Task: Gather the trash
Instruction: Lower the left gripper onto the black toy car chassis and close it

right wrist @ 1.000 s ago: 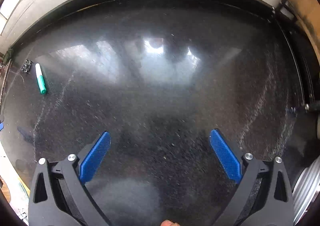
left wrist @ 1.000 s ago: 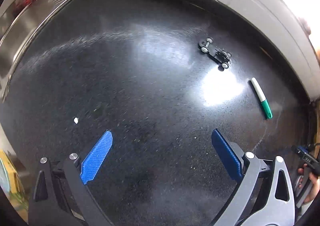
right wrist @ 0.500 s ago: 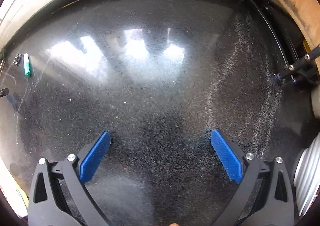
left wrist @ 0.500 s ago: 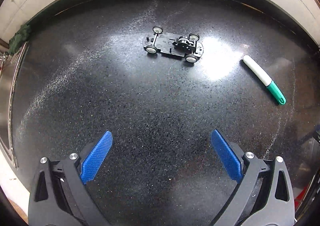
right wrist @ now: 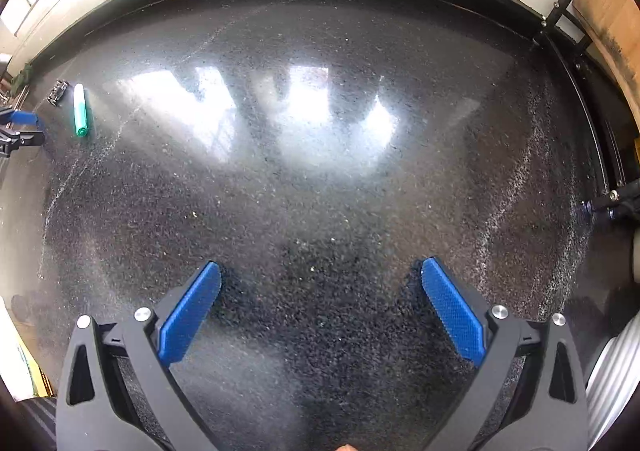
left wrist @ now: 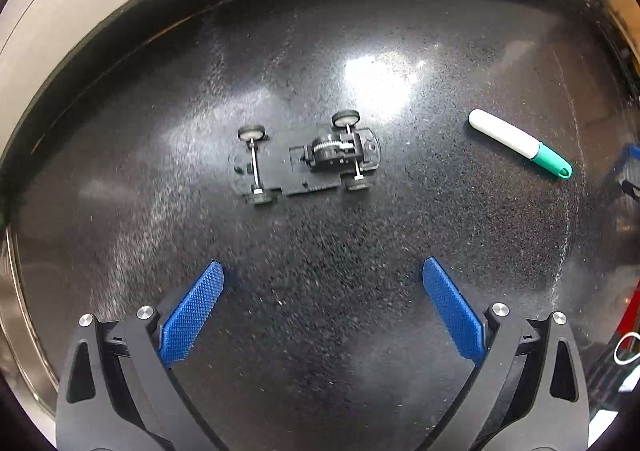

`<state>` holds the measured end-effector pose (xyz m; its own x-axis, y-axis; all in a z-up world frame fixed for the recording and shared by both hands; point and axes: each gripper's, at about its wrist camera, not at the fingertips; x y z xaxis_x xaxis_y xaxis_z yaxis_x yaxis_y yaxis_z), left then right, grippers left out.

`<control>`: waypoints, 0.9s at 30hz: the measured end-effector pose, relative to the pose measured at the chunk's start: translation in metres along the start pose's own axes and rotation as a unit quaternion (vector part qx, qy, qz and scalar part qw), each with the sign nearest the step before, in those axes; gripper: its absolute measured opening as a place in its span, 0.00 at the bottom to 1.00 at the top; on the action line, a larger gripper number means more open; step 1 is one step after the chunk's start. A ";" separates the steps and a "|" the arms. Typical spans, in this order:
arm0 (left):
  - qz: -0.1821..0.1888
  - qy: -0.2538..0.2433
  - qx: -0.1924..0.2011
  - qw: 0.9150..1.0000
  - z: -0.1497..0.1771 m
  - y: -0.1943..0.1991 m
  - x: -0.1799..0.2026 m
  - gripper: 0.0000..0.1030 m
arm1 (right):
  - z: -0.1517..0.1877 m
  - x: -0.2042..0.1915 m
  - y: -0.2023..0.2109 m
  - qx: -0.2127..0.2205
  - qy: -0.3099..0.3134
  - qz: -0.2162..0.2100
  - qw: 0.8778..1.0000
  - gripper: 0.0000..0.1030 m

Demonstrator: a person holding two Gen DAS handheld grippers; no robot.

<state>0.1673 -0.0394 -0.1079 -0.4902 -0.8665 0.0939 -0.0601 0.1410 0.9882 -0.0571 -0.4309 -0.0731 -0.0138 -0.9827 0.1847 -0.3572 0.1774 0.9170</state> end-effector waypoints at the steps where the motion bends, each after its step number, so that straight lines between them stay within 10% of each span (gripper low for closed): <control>1: 0.002 -0.019 -0.007 1.000 -0.006 -0.001 -0.002 0.94 | -0.003 -0.001 0.000 -0.001 -0.002 0.000 1.000 0.95; 11: 0.010 -0.184 -0.088 0.979 -0.071 -0.016 -0.003 0.95 | 0.031 0.013 0.013 -0.023 0.004 -0.003 1.000 0.95; 22: 0.017 -0.185 -0.052 0.981 -0.078 -0.010 -0.006 0.88 | 0.071 0.045 0.010 -0.025 -0.094 0.020 0.995 0.95; 23: 0.018 -0.174 -0.040 0.984 -0.080 -0.004 -0.009 0.71 | 0.071 0.047 0.008 -0.025 -0.096 0.020 0.995 0.95; 24: 0.018 -0.159 -0.026 0.987 -0.083 0.005 -0.015 0.28 | 0.069 0.045 0.007 -0.024 -0.097 0.020 0.995 0.95; 27: 0.019 -0.116 -0.020 0.993 -0.086 0.012 -0.032 0.00 | 0.055 0.042 0.003 -0.019 -0.094 0.020 0.995 0.95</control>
<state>0.2570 -0.0514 -0.0886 -0.6792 -0.7263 0.1053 -0.0054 0.1484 0.9889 -0.1100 -0.4743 -0.0818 -0.2032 -0.9669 0.1541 -0.3174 0.2140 0.9238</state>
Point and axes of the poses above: each gripper's, at about its wrist camera, not at the fingertips, and y roughly against the way its jaws point, x to its right, z to its underside, and after that the axes turned 6 degrees about z, right-handed
